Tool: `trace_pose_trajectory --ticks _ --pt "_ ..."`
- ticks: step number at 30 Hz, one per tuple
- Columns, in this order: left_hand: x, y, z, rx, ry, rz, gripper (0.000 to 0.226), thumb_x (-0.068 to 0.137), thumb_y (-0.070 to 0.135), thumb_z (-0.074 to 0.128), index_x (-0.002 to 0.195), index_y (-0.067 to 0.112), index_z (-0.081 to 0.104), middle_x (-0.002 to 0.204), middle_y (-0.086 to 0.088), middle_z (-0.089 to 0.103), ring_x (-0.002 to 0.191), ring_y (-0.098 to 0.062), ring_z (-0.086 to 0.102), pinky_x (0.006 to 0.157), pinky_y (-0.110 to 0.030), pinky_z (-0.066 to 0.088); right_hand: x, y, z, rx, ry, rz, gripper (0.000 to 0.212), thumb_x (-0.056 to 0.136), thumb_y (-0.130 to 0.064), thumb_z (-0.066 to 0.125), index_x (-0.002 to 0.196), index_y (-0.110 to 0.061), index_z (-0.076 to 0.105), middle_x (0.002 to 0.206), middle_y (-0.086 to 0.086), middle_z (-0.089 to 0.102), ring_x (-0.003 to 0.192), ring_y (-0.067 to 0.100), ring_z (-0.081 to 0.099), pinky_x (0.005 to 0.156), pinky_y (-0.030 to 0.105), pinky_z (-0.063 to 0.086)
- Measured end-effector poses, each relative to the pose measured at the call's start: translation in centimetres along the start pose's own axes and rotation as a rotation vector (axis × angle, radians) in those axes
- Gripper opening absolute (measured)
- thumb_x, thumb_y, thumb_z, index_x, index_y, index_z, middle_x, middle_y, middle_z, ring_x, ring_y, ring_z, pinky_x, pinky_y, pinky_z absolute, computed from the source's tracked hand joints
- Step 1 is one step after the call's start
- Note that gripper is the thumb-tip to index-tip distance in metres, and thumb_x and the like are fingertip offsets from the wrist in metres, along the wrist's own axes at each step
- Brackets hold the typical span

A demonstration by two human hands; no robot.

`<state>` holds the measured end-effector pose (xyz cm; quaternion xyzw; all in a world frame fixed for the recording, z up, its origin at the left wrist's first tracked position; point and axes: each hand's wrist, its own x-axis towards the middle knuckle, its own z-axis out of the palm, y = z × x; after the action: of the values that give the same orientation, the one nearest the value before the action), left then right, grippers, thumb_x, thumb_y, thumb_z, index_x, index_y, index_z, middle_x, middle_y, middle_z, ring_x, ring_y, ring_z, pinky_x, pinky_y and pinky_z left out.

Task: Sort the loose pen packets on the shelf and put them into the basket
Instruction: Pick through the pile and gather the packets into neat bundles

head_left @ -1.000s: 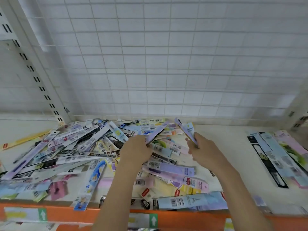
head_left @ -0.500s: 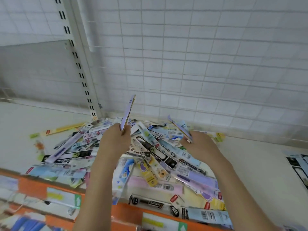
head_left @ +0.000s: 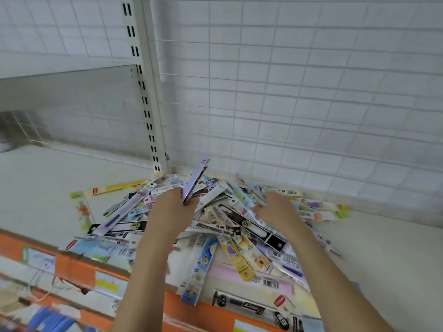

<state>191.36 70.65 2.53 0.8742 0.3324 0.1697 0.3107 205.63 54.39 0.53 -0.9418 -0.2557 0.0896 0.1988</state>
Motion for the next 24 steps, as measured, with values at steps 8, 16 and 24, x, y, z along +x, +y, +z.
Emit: trace_pose_trajectory --ticks 8,16,24 --pt "0.8 2.0 2.6 0.036 -0.156 0.122 0.039 0.090 0.024 0.055 0.058 0.016 0.035 0.054 0.000 0.039 0.048 -0.015 0.037 0.046 -0.025 0.026 -3.2 2.8 -5.3 0.397 0.179 0.139 0.024 0.087 -0.021 0.060 0.066 -0.010 0.056 0.055 0.002 0.051 0.046 0.015 0.045 0.048 0.024 0.035" --pt "0.4 5.0 6.1 0.192 -0.479 0.315 0.021 0.082 0.021 0.061 0.066 0.017 0.049 0.064 0.002 0.050 0.060 -0.018 0.048 0.049 -0.025 0.033 -6.5 5.4 -6.2 0.575 0.220 0.236 0.020 0.086 -0.021 0.061 0.068 -0.014 0.060 0.051 -0.003 0.061 0.039 0.008 0.047 0.049 0.020 0.041" --pt "-0.2 6.6 8.6 0.432 -0.496 0.401 0.018 0.085 0.017 0.055 0.071 0.016 0.045 0.063 0.004 0.042 0.064 -0.019 0.048 0.051 -0.025 0.034 -7.8 7.3 -6.3 0.546 0.262 0.268 0.008 0.088 -0.020 0.057 0.085 -0.019 0.064 0.066 -0.005 0.071 0.036 0.001 0.049 0.042 0.015 0.040"
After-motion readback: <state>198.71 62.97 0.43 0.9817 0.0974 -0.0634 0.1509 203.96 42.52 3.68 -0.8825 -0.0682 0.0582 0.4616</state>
